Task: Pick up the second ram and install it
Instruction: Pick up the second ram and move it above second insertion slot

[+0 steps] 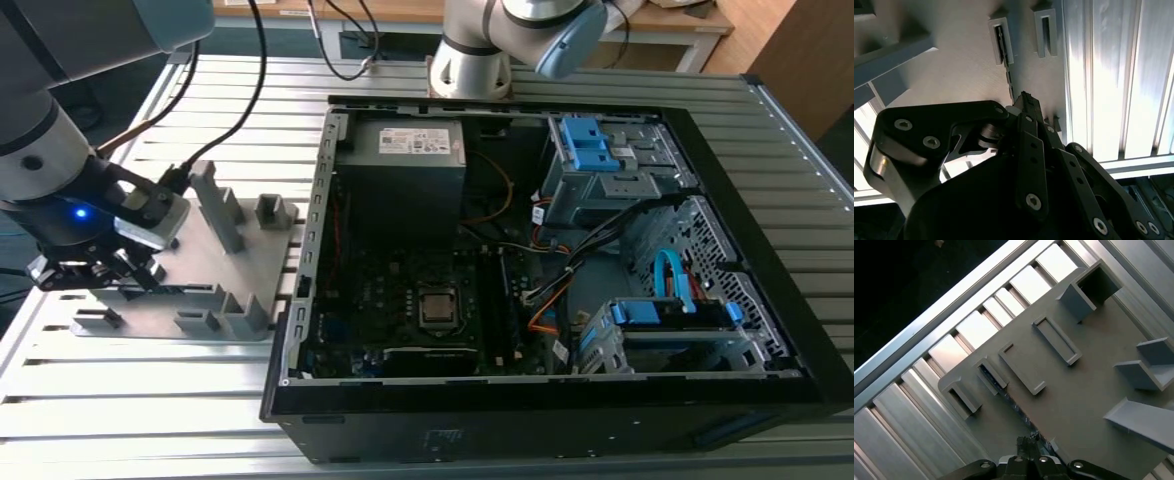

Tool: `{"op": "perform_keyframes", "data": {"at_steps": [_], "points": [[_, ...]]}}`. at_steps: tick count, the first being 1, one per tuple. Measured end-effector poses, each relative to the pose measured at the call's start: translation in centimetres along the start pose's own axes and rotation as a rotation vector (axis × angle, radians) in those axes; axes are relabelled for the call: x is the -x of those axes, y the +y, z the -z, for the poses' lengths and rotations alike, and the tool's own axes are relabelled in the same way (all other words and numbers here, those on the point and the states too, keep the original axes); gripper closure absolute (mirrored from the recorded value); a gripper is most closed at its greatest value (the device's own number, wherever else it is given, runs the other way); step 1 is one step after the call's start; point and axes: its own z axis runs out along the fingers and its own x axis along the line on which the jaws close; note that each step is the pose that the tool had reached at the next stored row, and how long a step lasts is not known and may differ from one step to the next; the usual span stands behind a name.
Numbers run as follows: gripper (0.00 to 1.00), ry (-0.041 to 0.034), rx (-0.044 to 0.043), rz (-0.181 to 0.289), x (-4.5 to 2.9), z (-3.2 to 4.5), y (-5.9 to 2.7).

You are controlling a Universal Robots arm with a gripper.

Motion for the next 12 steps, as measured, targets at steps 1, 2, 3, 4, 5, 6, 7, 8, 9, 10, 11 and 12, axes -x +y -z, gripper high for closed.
{"op": "perform_keyframes", "data": {"at_steps": [1,2,3,4,5,6,7,8,9,10,11,12], "points": [[0.90,0.0002,0.0001,0.005,0.00,0.00,0.00],[0.90,0.0005,0.0002,0.009,0.00,0.00,0.00],[0.90,0.0007,0.0004,0.014,0.00,0.00,0.00],[0.90,0.0009,0.0006,0.019,0.00,0.00,0.00],[0.90,0.0011,0.0007,0.025,0.00,0.00,0.00],[0.90,0.0014,0.0008,0.031,0.00,0.00,0.00],[0.90,0.0016,0.0010,0.036,0.00,0.00,0.00],[0.90,0.0019,0.0011,0.042,0.00,0.00,0.00],[0.90,0.0021,0.0013,0.047,0.00,0.00,0.00],[0.90,0.0024,0.0014,0.052,0.00,0.00,0.00],[0.90,0.0025,0.0016,0.057,0.00,0.00,0.00],[0.90,0.0029,0.0017,0.062,0.00,0.00,0.00]]}}
